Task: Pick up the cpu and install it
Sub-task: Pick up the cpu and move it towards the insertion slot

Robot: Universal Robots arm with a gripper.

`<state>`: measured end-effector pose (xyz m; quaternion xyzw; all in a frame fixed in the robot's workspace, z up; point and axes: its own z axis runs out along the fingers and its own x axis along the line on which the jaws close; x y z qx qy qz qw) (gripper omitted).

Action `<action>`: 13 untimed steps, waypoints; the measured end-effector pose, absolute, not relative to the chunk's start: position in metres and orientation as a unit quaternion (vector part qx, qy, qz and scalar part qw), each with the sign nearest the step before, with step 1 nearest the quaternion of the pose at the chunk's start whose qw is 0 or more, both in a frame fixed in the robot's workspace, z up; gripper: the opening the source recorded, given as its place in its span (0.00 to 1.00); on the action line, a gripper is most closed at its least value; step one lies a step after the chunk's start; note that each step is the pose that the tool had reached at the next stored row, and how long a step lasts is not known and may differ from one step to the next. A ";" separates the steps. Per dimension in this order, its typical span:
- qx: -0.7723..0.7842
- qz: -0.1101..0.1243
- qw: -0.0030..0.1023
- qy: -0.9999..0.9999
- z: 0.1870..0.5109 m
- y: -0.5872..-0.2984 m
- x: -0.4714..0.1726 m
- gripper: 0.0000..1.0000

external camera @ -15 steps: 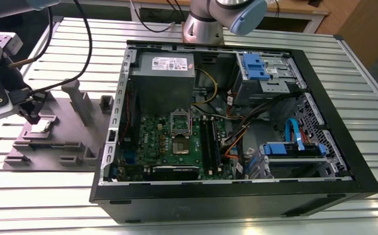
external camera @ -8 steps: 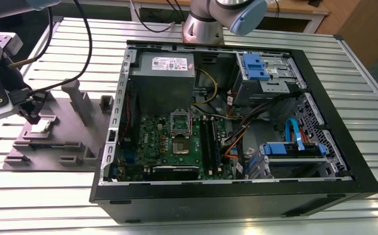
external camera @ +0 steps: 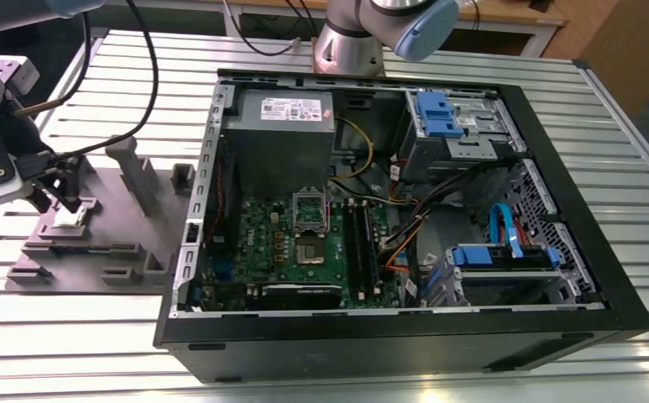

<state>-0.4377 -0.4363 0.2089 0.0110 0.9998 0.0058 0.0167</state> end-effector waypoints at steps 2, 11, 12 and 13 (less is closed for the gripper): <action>0.011 0.006 0.017 1.000 0.209 -0.436 -0.438 0.53; 0.010 0.006 0.028 1.000 0.202 -0.436 -0.438 0.59; 0.010 0.006 0.030 0.999 0.201 -0.436 -0.438 0.59; 0.010 0.006 0.031 0.999 0.200 -0.436 -0.438 0.59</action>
